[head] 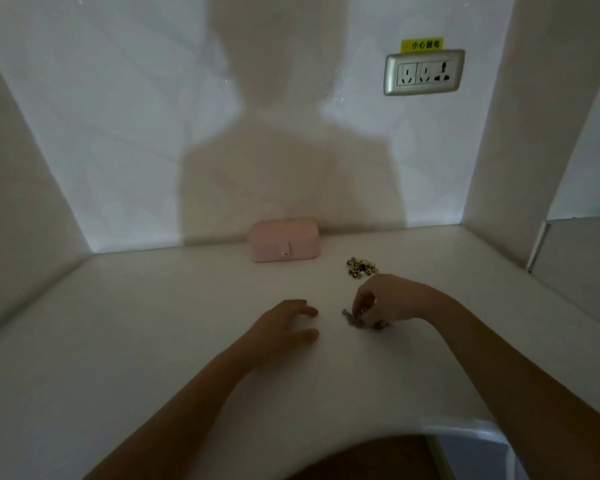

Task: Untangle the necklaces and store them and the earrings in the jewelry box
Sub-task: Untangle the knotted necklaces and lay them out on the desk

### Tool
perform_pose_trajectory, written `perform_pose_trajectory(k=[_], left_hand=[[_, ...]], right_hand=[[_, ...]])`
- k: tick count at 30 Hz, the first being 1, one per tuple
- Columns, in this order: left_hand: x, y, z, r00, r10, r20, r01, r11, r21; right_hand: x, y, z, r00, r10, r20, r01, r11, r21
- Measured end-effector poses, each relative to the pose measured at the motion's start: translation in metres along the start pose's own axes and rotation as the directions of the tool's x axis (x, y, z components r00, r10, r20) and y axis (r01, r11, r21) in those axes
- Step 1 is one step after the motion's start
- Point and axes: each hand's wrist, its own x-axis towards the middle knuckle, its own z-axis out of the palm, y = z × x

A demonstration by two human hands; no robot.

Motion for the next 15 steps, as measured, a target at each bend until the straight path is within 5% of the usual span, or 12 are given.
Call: perform_pose_trajectory(k=[8, 15], left_hand=[[-0.019, 0.015, 0.015, 0.993, -0.051, -0.11, 0.051, 0.999, -0.009], [-0.018, 0.014, 0.011, 0.966, -0.102, -0.237, 0.038, 0.965, -0.26]], right_hand=[[0.01, -0.015, 0.023, 0.973, -0.231, 0.006, 0.215, 0.916, 0.339], [0.026, -0.033, 0.02, 0.945, -0.326, 0.016, 0.25, 0.756, 0.605]])
